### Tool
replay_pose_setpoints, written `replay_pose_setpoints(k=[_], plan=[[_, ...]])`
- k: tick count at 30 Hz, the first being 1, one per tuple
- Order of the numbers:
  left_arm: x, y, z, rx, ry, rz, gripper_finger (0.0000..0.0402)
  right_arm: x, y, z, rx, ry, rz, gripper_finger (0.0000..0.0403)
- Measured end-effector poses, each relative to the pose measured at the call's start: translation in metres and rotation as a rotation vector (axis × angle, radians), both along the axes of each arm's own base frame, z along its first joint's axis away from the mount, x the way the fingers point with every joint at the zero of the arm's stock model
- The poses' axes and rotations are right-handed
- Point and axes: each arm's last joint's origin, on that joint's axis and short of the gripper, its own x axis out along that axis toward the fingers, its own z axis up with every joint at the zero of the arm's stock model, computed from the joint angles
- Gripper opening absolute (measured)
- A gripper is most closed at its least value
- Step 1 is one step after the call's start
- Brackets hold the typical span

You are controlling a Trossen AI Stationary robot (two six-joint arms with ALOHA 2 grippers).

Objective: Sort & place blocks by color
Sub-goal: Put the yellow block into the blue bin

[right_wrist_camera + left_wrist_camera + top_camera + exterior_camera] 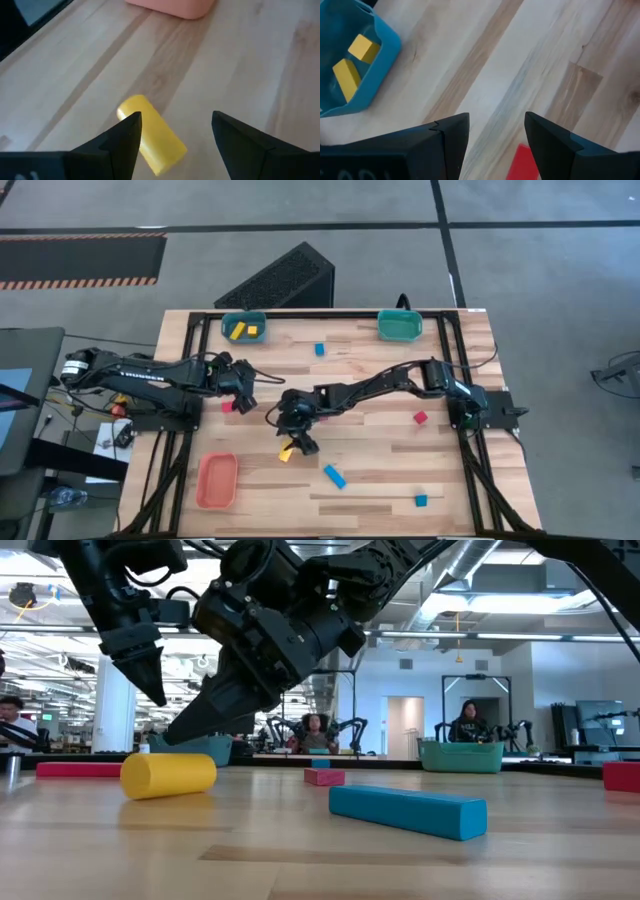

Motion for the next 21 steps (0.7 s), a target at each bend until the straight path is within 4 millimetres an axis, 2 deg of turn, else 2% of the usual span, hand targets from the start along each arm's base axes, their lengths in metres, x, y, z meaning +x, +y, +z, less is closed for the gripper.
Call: replay_pose_setpoints(k=[12,17,21], plan=[[0.0,0.0,0.0,-0.007,0.007,-0.025,0.0183,-0.002,0.002,-0.009,0.027,0.04,0.056,0.0265],[0.0,0.0,0.0,0.016,0.019,-0.047,0.0183,-0.009,0.009,-0.015,0.003,0.116,0.103,0.0265],[0.0,0.0,0.0,0.041,0.029,-0.058,0.0183,-0.01,0.013,-0.016,-0.015,0.112,0.119,0.0265]])
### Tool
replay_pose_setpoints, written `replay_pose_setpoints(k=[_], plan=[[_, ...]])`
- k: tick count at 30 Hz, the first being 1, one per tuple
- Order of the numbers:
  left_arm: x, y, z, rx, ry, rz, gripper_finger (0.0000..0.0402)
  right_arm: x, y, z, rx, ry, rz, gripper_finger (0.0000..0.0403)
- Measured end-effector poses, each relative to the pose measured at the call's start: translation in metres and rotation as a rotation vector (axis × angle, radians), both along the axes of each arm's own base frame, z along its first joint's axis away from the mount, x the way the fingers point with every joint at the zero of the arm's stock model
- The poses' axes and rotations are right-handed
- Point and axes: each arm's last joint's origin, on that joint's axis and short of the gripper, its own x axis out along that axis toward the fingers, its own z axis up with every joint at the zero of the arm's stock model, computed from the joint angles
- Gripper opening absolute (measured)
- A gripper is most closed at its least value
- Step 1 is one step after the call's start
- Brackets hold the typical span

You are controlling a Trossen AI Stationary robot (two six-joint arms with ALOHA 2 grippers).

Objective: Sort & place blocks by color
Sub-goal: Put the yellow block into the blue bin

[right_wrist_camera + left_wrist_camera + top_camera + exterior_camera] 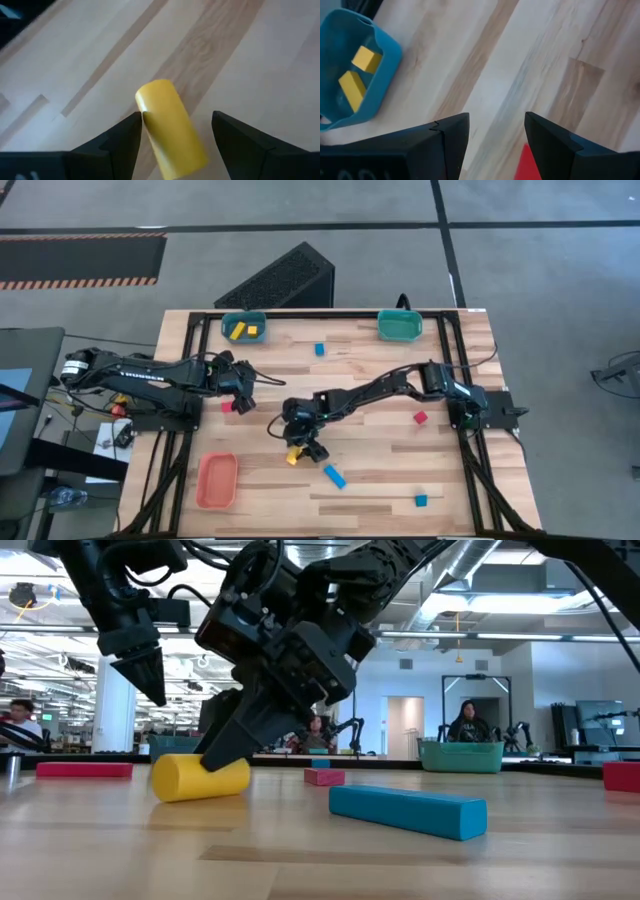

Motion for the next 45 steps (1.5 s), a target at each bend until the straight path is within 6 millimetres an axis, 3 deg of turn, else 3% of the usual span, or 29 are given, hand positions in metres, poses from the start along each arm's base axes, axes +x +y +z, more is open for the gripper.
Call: replay_pose_setpoints(k=[8,13,19,25,31,37,45], plan=[[0.0,0.002,0.001,0.028,0.002,0.003,0.0183,-0.002,0.0,-0.003,-0.064,0.028,-0.036,0.0259],[0.002,0.004,0.005,-0.055,-0.028,0.035,0.0183,-0.003,-0.002,-0.004,-0.089,0.039,-0.057,0.0212],[0.007,0.008,0.053,-0.087,-0.217,0.065,0.0183,-0.001,-0.01,-0.003,-0.093,0.025,-0.083,0.0122],[-0.011,0.016,0.106,0.042,-0.419,0.14,0.0183,0.005,-0.023,0.004,-0.049,-0.014,-0.177,0.0121],[-0.041,0.016,0.124,0.017,-0.553,0.231,0.0183,0.015,-0.047,0.038,-0.033,-0.115,-0.229,0.0121],[-0.072,0.014,0.123,-0.023,-0.591,0.44,0.0183,0.028,-0.086,0.08,-0.064,-0.212,-0.349,0.0121],[-0.084,0.014,0.117,-0.052,-0.589,0.559,0.0183,0.029,-0.15,0.121,-0.001,-0.243,-0.618,0.012]])
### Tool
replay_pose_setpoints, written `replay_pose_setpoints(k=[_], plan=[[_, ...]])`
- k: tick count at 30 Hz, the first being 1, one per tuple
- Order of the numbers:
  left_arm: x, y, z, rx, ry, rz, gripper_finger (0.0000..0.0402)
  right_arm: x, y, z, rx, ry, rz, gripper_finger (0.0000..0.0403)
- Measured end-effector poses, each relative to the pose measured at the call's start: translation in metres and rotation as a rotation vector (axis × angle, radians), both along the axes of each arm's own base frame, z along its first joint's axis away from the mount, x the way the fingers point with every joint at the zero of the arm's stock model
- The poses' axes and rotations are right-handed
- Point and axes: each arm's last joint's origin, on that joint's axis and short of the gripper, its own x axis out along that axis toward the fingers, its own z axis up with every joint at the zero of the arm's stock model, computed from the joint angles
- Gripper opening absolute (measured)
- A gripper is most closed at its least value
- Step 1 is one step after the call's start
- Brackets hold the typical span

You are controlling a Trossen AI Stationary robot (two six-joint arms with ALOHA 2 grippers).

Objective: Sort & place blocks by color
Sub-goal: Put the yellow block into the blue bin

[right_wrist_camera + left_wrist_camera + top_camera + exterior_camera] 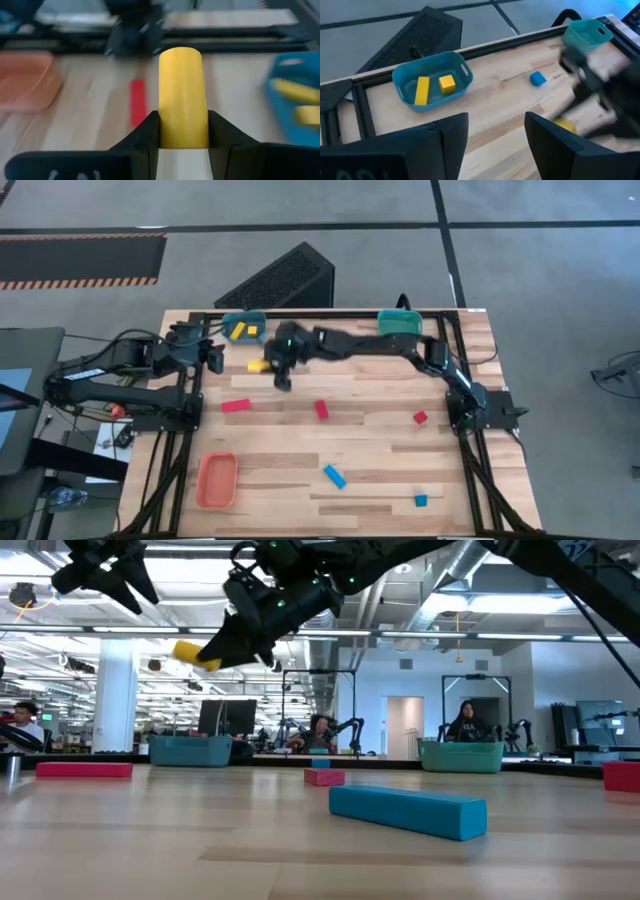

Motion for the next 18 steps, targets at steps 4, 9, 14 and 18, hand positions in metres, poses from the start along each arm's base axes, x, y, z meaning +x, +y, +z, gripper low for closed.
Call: replay_pose_setpoints(k=[4,9,14,18], plan=[[0.009,0.002,0.003,0.03,-0.045,-0.026,0.0183,-0.002,-0.021,0.021,0.01,-0.057,-0.03,0.0121],[0.023,0.013,0.009,0.062,-0.109,0.012,0.0183,-0.003,-0.032,0.038,-0.072,-0.105,-0.027,0.0126],[0.035,0.037,0.004,-0.024,-0.106,0.016,0.0183,-0.005,-0.042,0.047,-0.131,-0.116,-0.041,0.0124],[0.046,0.062,0.0,-0.079,-0.118,-0.031,0.0183,-0.009,-0.046,0.048,-0.186,-0.061,-0.071,0.0125]])
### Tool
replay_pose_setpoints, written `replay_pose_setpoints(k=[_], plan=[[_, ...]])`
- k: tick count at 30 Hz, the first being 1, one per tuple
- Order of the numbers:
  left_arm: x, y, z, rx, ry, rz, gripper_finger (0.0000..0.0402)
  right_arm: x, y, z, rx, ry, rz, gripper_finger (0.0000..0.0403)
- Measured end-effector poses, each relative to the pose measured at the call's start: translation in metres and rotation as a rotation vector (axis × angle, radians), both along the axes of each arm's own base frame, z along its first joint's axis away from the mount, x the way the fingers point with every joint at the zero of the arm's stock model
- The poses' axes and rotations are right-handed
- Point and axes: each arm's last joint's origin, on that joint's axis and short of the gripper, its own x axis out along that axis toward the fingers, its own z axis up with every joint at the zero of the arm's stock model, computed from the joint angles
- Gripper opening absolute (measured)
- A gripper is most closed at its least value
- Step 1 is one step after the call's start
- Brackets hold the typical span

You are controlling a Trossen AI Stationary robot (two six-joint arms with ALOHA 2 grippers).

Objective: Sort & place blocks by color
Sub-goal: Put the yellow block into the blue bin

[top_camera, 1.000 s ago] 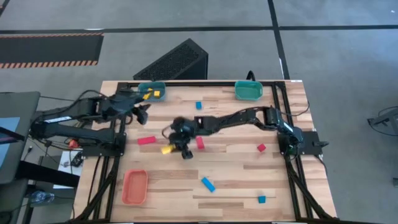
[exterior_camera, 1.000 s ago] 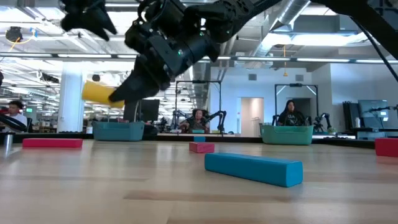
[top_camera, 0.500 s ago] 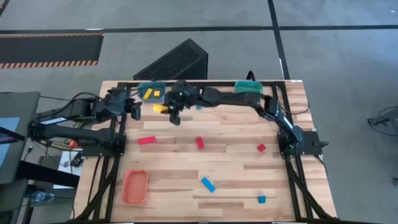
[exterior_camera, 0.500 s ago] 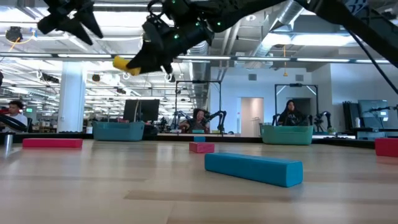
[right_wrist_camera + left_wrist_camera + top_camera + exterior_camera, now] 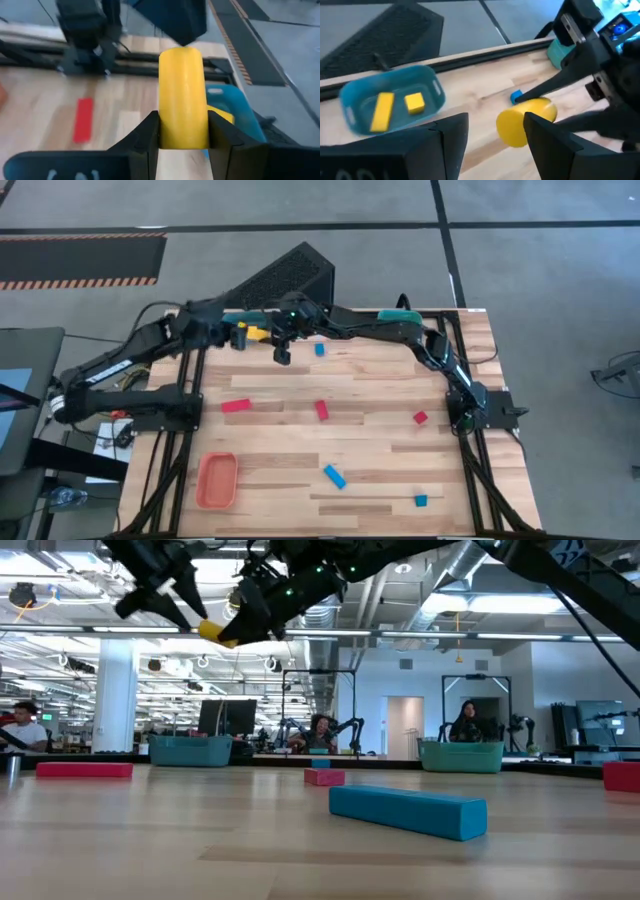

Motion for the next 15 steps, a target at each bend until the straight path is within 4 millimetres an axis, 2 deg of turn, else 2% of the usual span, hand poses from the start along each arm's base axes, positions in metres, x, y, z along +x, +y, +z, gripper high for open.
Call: replay_pose_setpoints(k=[3,7,13,15], plan=[[0.01,0.019,-0.001,-0.009,-0.054,-0.042,0.0183,-0.003,-0.004,-0.001,-0.049,0.037,-0.001,0.0125],[0.014,0.046,-0.005,-0.034,-0.106,-0.076,0.0183,-0.006,-0.009,-0.005,-0.09,0.082,0.009,0.0126],[0.011,0.091,-0.026,-0.128,-0.126,-0.142,0.0183,-0.009,-0.025,-0.002,-0.143,0.073,-0.101,0.0127],[0.011,0.107,-0.033,-0.163,-0.179,-0.179,0.0183,-0.01,-0.031,-0.001,-0.168,0.068,-0.156,0.0127]])
